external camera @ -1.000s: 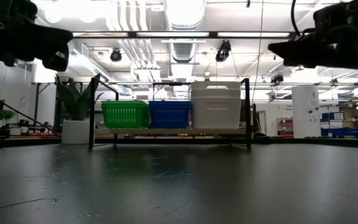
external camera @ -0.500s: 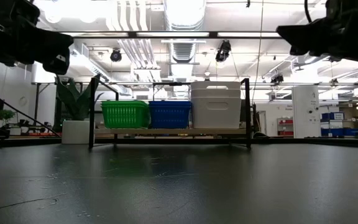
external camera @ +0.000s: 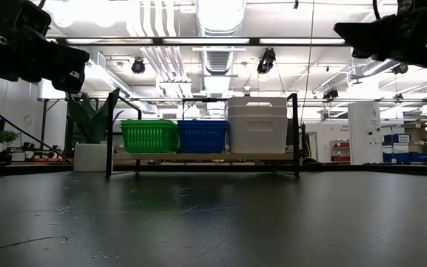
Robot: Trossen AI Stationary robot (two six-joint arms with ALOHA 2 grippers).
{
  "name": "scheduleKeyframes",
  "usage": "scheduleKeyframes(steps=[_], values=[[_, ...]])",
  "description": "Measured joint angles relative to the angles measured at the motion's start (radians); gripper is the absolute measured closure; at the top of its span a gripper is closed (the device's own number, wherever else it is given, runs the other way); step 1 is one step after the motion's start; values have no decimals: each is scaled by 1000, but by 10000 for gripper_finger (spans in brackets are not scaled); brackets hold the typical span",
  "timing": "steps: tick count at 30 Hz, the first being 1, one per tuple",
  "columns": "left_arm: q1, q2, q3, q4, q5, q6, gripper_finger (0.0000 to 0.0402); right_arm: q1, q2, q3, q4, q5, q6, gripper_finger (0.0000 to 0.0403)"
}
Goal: Stack baskets on shelf by color
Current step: Return to Home Position
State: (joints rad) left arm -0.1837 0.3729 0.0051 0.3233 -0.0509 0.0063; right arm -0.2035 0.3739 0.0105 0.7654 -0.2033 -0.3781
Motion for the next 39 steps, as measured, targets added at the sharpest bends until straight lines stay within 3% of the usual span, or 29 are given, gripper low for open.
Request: scheduleKeyframes(steps=[11, 39], values=[[0, 38, -1, 0, 0, 0, 402, 0, -40, 0, -81, -5, -40, 394], [0, 185, -1, 0, 0, 1, 402, 0, -37, 6, -84, -4, -49, 394]])
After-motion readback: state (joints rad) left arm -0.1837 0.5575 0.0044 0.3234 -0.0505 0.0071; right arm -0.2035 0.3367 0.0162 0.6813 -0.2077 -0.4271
